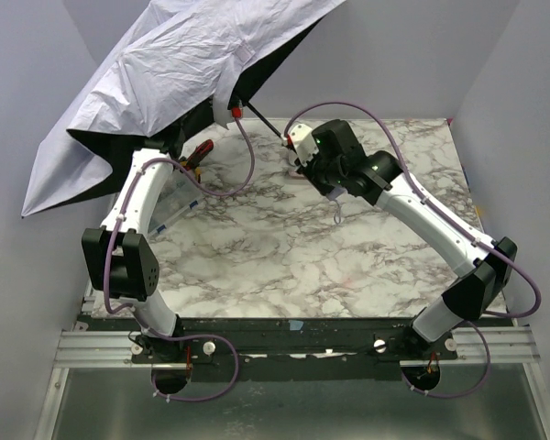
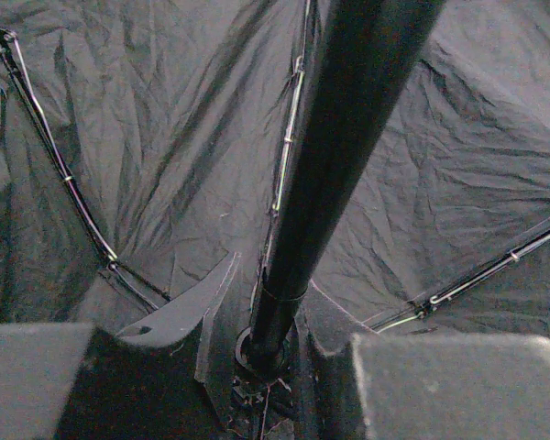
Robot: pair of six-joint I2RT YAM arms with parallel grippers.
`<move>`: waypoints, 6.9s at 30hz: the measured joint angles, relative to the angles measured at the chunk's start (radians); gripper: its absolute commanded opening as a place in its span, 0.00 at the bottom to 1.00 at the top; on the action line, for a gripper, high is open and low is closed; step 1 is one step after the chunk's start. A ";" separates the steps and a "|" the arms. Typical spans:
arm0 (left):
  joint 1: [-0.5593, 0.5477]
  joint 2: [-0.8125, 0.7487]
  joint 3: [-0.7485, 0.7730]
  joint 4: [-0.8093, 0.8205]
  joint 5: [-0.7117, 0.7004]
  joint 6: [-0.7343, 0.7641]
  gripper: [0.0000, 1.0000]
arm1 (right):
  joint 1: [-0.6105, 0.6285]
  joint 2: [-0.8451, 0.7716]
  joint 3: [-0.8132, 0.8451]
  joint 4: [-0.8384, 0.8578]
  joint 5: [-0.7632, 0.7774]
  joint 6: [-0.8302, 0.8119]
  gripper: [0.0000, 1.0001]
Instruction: Open the umbrella
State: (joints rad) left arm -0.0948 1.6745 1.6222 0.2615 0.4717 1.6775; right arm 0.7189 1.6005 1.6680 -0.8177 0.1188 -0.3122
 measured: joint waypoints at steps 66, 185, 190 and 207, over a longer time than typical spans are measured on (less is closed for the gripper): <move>-0.293 -0.362 -0.326 -0.167 0.294 -0.003 0.91 | -0.032 -0.142 -0.158 0.343 -0.323 0.377 0.01; -0.306 -0.291 -0.163 -0.288 0.067 -2.300 0.00 | -0.381 -0.143 -0.379 1.453 -0.050 -0.308 0.30; -0.250 -0.301 -0.164 -0.270 0.093 -2.314 0.00 | -0.485 -0.119 -0.353 1.439 -0.035 -0.287 0.31; -0.288 -0.176 -0.072 -0.250 0.113 -2.405 0.00 | -0.273 -0.221 -0.401 1.175 -0.447 -0.185 0.26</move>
State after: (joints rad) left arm -0.3824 1.4986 1.5501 0.0116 0.5842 -0.7277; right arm 0.4461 1.3796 1.2667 0.3576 -0.3279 -0.4976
